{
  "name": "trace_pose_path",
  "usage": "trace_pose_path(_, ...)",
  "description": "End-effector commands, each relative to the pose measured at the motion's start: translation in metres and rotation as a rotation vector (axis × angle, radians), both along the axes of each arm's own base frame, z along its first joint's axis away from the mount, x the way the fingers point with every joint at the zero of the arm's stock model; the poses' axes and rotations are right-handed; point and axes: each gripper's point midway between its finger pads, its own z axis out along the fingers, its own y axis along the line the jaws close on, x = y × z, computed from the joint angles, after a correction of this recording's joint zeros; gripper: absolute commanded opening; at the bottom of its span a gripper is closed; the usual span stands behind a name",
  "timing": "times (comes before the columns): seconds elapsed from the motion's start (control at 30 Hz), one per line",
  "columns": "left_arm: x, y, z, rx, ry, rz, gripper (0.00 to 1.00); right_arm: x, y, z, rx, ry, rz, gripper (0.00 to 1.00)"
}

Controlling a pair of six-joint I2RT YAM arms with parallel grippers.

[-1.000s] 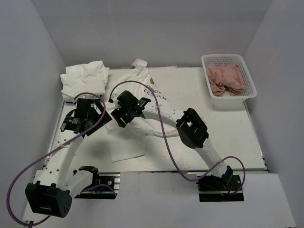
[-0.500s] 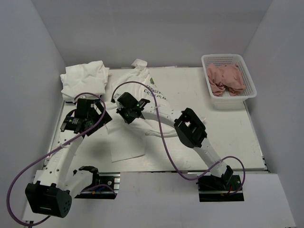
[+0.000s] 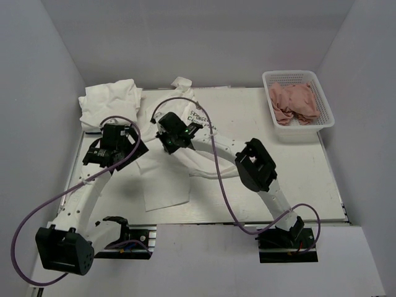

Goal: Fold and stack the t-shirts
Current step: Flatten out the tshirt

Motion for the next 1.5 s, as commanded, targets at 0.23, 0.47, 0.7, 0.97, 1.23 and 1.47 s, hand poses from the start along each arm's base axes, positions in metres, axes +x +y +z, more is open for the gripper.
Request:
trace_pose_path(0.23, 0.067, -0.022, 0.013, -0.044, -0.087, -0.077, 1.00, 0.117, -0.119, 0.104, -0.023, -0.305, -0.372, 0.00)
trace_pose_path(0.47, 0.114, -0.039, -0.001, -0.051, -0.109, -0.166, 1.00, 0.202, -0.251, 0.115, -0.192, -0.408, -0.663, 0.00)
trace_pose_path(0.7, 0.163, -0.076, -0.037, -0.130, -0.084, -0.316, 1.00, 0.279, -0.335, 0.119, -0.262, -0.519, -0.835, 0.00)
trace_pose_path(0.97, 0.179, -0.079, -0.082, -0.115, 0.020, -0.340, 1.00, 0.322, -0.432, 0.171, -0.417, -0.835, -1.128, 0.00)
trace_pose_path(1.23, 0.178, -0.078, -0.086, -0.104, 0.035, -0.353, 1.00, 0.321, -0.442, 0.201, -0.526, -0.948, -1.071, 0.52)
trace_pose_path(1.47, 0.174, -0.075, -0.038, -0.080, -0.059, -0.364, 1.00, 0.287, -0.371, 0.218, -0.231, -0.768, -0.850, 0.90)
